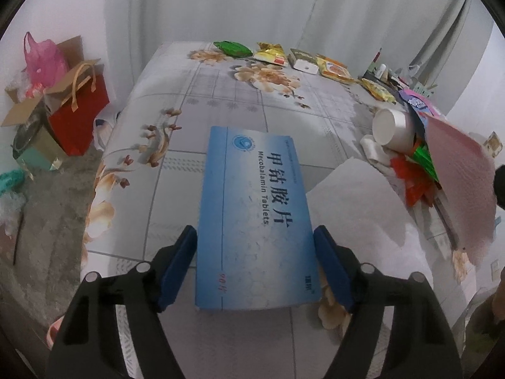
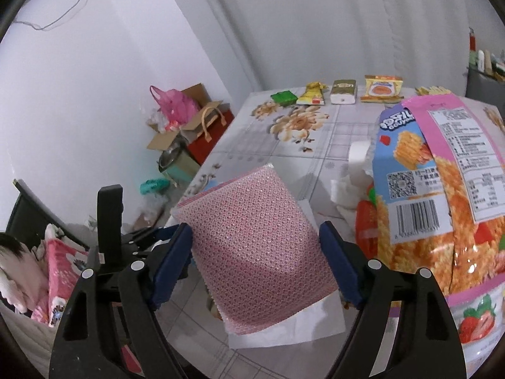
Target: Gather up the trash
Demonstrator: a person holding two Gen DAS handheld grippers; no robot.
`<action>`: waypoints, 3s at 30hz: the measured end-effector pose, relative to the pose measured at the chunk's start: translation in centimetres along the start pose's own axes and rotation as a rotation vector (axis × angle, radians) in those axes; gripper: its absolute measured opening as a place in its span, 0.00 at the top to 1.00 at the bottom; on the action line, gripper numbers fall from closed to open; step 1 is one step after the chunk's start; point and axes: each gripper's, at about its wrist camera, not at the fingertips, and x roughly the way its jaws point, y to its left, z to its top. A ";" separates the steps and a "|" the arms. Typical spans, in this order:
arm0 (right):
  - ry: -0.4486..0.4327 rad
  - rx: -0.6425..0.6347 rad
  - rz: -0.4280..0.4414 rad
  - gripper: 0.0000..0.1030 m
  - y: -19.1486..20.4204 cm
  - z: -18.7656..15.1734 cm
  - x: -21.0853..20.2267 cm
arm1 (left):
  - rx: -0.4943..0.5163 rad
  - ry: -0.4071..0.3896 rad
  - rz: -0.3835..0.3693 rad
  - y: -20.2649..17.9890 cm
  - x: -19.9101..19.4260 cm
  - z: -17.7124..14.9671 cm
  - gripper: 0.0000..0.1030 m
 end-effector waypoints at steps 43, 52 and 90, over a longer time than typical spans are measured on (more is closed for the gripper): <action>-0.083 0.046 -0.052 0.24 -2.2 -6.4 -5.9 | -0.001 -0.171 -0.206 -7.0 -7.5 0.5 0.30; 0.067 -0.228 -0.168 0.11 1.8 -4.6 2.6 | -0.078 -0.168 -0.158 -2.6 -7.1 -0.1 0.30; -0.249 0.101 0.114 0.24 -2.9 -0.9 -6.9 | -0.098 -0.238 -0.245 -2.8 -9.3 0.6 0.30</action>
